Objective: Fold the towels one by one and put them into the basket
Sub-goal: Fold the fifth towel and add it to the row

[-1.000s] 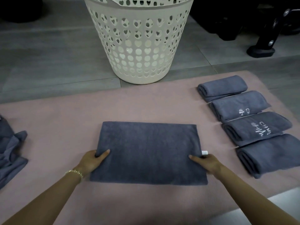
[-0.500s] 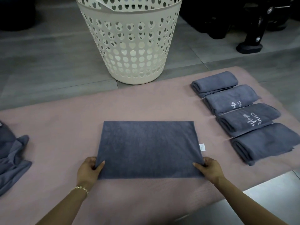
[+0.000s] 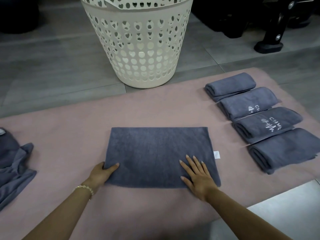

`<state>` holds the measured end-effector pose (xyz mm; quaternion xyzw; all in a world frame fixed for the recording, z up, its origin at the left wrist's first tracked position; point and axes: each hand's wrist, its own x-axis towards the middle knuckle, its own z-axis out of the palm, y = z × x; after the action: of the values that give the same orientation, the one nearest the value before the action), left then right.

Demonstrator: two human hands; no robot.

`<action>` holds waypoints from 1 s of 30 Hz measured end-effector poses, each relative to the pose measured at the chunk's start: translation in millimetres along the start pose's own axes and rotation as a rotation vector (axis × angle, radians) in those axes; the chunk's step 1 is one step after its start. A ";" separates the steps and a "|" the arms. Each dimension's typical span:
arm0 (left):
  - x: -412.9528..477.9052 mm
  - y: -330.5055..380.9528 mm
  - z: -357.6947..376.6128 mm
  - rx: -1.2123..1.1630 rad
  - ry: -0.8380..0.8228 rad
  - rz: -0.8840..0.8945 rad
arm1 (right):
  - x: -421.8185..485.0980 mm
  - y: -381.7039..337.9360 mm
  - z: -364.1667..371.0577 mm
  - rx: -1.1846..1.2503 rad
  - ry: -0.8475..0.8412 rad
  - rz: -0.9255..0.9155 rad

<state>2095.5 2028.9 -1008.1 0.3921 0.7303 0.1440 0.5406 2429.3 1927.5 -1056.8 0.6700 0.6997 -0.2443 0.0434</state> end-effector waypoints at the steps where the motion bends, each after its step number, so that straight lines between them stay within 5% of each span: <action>1: -2.6 9.2 -2.3 -0.047 -0.036 0.014 | 0.7 2.0 -1.1 0.010 0.001 -0.002; 9: -58.3 96.3 73.9 -0.119 -0.175 0.479 | -3.8 -0.6 -42.7 0.754 0.284 0.265; 13: -78.9 97.5 150.4 0.090 -0.346 0.638 | 5.5 15.7 -54.9 1.560 0.163 0.529; 16: -77.2 90.5 172.3 0.106 -0.503 0.591 | 9.6 36.3 -50.4 1.829 0.025 0.650; 20: -45.5 68.8 158.0 0.433 -0.147 0.714 | 15.9 32.4 -51.2 1.638 0.036 0.698; 25: -25.8 36.9 159.7 0.699 -0.142 0.634 | 21.5 7.9 -49.5 0.975 0.417 0.502; 30: -27.0 37.4 180.1 0.755 -0.105 0.615 | 16.3 21.4 -66.0 0.796 0.582 0.416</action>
<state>2276.5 1995.1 -1033.4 0.7652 0.5533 0.0021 0.3291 2465.8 1968.4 -1011.3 0.7992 0.3888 -0.2811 -0.3622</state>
